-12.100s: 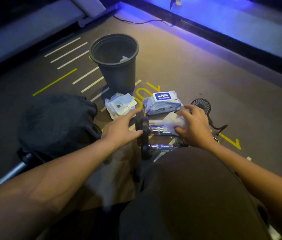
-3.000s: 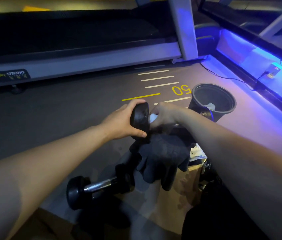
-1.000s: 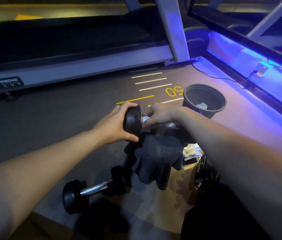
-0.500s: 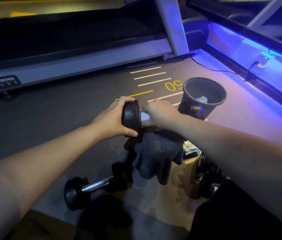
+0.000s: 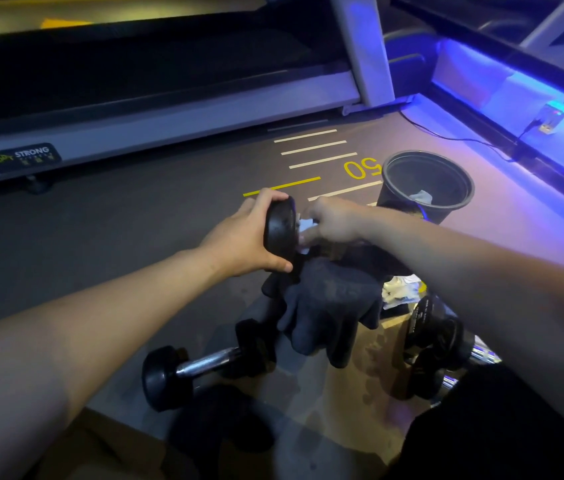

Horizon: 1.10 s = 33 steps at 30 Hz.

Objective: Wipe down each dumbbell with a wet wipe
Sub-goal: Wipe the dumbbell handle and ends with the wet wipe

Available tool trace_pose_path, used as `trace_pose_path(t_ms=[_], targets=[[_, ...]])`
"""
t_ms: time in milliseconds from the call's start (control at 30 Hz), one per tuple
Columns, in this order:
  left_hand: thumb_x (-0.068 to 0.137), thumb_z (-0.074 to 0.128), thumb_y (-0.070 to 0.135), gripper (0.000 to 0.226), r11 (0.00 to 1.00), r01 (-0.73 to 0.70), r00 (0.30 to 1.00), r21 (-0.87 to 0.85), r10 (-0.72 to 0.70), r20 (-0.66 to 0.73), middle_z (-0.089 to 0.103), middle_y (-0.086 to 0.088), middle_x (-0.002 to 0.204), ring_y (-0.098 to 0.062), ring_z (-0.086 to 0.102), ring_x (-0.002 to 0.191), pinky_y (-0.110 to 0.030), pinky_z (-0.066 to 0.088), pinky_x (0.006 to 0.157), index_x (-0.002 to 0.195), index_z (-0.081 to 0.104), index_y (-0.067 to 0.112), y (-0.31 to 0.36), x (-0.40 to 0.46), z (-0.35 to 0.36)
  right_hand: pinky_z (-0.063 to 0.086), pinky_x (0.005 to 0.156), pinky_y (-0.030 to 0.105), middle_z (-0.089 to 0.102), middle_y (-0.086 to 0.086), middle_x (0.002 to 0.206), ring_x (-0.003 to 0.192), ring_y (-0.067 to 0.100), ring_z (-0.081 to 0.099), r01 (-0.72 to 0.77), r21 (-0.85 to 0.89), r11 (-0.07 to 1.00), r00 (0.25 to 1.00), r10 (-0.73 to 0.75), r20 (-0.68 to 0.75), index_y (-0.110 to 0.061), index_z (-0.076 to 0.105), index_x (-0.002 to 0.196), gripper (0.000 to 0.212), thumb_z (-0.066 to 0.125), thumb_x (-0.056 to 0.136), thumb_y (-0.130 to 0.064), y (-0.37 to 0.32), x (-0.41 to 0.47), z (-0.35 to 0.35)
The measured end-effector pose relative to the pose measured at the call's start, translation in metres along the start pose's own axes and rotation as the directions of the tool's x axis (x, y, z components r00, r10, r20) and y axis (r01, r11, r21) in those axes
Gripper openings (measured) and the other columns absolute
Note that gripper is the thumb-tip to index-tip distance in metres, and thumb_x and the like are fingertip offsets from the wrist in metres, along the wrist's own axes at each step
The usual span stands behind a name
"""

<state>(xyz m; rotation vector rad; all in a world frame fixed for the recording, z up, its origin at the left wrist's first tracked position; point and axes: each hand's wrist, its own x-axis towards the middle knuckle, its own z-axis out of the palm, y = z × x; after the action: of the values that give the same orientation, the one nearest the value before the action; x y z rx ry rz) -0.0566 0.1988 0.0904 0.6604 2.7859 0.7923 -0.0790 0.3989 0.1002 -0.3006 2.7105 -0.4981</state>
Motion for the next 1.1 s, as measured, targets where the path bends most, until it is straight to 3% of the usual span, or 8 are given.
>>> trace_pose_path(t_ms=[167, 300, 500, 600, 700, 867, 1000, 1100], targets=[[0.055, 0.094, 0.045, 0.105, 0.998, -0.009, 1.0, 0.06, 0.009, -0.001, 0.041, 0.001, 0.137, -0.03, 0.058, 0.116, -0.041, 0.05, 0.09, 0.134, 0.024, 0.043, 0.001, -0.004, 0.001, 0.04, 0.06, 0.03, 0.062, -0.002, 0.067, 0.07, 0.02, 0.056, 0.048, -0.038, 0.998, 0.987, -0.042, 0.156, -0.02, 0.067, 0.071, 0.019, 0.077, 0.08, -0.032, -0.006, 0.003, -0.007], [0.056, 0.094, 0.044, 0.104, 0.999, -0.003, 1.0, 0.051, 0.003, -0.003, 0.041, 0.002, 0.139, -0.027, 0.057, 0.119, -0.039, 0.049, 0.089, 0.135, 0.025, 0.042, 0.001, -0.003, 0.001, 0.035, 0.062, 0.031, 0.054, 0.004, 0.073, 0.079, 0.029, 0.055, 0.053, -0.216, 0.975, 0.998, -0.058, -0.019, -0.019, 0.055, 0.077, 0.031, 0.076, 0.077, -0.042, -0.009, -0.003, 0.004], [0.054, 0.095, 0.043, 0.106, 1.0, -0.004, 1.0, -0.006, 0.004, -0.006, 0.044, 0.001, 0.142, -0.023, 0.054, 0.123, -0.038, 0.048, 0.095, 0.137, 0.029, 0.039, -0.001, 0.003, -0.001, 0.036, 0.097, 0.036, 0.072, 0.009, 0.104, 0.099, 0.027, 0.068, -0.042, -0.602, 0.797, 0.918, -0.208, -0.339, -0.016, 0.058, 0.11, 0.032, 0.06, 0.086, -0.037, -0.011, -0.01, 0.039], [0.055, 0.095, 0.042, 0.105, 1.0, 0.0, 1.0, -0.006, 0.0, -0.003, 0.045, 0.001, 0.143, -0.023, 0.054, 0.123, -0.039, 0.049, 0.095, 0.137, 0.029, 0.038, 0.0, 0.004, -0.002, 0.036, 0.096, 0.035, 0.071, 0.008, 0.108, 0.101, 0.028, 0.067, -0.063, -0.58, 0.812, 0.925, -0.171, -0.34, -0.014, 0.057, 0.111, 0.031, 0.061, 0.085, -0.031, -0.011, -0.008, 0.04], [0.057, 0.094, 0.043, 0.104, 1.0, 0.002, 1.0, 0.007, -0.002, 0.002, 0.043, 0.001, 0.143, -0.024, 0.056, 0.12, -0.039, 0.05, 0.092, 0.137, 0.028, 0.039, 0.003, 0.001, -0.002, 0.041, 0.076, 0.033, 0.068, 0.011, 0.107, 0.1, 0.031, 0.065, -0.067, -0.382, 0.922, 0.974, -0.023, -0.225, -0.016, 0.062, 0.104, 0.029, 0.068, 0.08, -0.032, -0.013, -0.006, 0.023], [0.059, 0.093, 0.044, 0.104, 0.998, -0.001, 1.0, 0.059, 0.0, 0.009, 0.043, 0.0, 0.136, -0.029, 0.058, 0.116, -0.042, 0.05, 0.091, 0.137, 0.025, 0.039, 0.005, -0.004, 0.001, 0.037, 0.048, 0.024, 0.057, -0.002, 0.062, 0.057, 0.015, 0.056, -0.001, -0.189, 0.982, 0.998, 0.012, 0.057, -0.018, 0.057, 0.071, 0.022, 0.078, 0.073, -0.021, -0.019, -0.002, -0.005], [0.059, 0.093, 0.045, 0.104, 0.998, -0.002, 1.0, 0.06, 0.001, 0.015, 0.043, 0.0, 0.136, -0.029, 0.057, 0.118, -0.037, 0.048, 0.089, 0.137, 0.024, 0.041, 0.004, -0.005, 0.0, 0.042, 0.057, 0.022, 0.065, -0.005, 0.055, 0.051, 0.009, 0.058, 0.0, -0.125, 0.992, 0.988, 0.02, 0.155, -0.015, 0.065, 0.065, 0.015, 0.077, 0.072, -0.022, -0.015, 0.006, -0.006], [0.06, 0.092, 0.045, 0.104, 0.999, 0.005, 1.0, 0.053, -0.006, 0.011, 0.042, 0.001, 0.139, -0.027, 0.056, 0.121, -0.033, 0.043, 0.084, 0.138, 0.025, 0.041, 0.003, -0.003, -0.001, 0.04, 0.063, 0.027, 0.062, 0.003, 0.073, 0.071, 0.025, 0.059, -0.025, -0.237, 0.971, 0.999, 0.032, 0.027, -0.014, 0.06, 0.082, 0.023, 0.075, 0.074, -0.029, -0.015, 0.004, 0.005]])
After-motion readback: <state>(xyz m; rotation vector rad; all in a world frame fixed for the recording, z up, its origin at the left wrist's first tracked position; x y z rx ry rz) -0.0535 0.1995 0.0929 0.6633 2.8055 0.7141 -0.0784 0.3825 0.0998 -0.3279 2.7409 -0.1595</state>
